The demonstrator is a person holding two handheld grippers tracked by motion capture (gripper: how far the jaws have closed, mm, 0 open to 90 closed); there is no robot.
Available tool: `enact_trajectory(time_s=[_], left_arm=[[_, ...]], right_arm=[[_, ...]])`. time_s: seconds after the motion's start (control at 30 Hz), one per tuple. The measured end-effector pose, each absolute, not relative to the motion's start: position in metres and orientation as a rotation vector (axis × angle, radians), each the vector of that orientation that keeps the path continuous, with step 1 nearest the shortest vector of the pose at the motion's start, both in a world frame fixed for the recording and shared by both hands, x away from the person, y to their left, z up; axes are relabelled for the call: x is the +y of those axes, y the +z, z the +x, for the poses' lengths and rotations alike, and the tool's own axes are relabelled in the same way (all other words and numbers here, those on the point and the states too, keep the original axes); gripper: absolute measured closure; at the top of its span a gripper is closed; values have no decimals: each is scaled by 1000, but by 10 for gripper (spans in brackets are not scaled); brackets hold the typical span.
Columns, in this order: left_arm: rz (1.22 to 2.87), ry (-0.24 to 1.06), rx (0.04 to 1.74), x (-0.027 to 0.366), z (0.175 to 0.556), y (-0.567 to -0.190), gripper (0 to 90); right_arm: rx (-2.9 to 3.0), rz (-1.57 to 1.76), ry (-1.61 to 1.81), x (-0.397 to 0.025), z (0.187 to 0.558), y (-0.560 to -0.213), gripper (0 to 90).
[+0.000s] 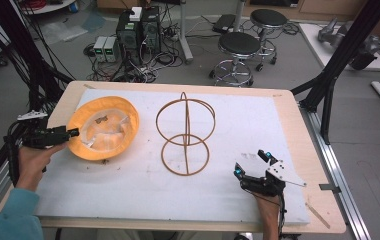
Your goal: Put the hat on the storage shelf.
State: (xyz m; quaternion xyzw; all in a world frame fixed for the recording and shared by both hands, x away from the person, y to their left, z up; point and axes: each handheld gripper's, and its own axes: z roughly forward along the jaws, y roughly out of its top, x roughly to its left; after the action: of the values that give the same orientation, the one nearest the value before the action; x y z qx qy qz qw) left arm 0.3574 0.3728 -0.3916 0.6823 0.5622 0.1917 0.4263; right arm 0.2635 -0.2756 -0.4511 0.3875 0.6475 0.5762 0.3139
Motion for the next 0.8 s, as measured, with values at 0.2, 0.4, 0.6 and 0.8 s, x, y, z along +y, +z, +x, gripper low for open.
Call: enact_trajectory(time_s=[0.2,0.4,0.6,0.8], left_arm=[[1729,432,1442,371,362,-396,478],[1712,404,1420,370,360,-394,809],[1705,410,1410,367,357,-391,852],[1703,406,1384,365,355,-388,857]], right_arm=[[1706,1023,1519,-276,263,-451,35],[1700,1026,1523,-276,263,-451,36],[1699,1024,1523,-276,263,-451,36],[1699,1025,1523,-276,263,-451,35]])
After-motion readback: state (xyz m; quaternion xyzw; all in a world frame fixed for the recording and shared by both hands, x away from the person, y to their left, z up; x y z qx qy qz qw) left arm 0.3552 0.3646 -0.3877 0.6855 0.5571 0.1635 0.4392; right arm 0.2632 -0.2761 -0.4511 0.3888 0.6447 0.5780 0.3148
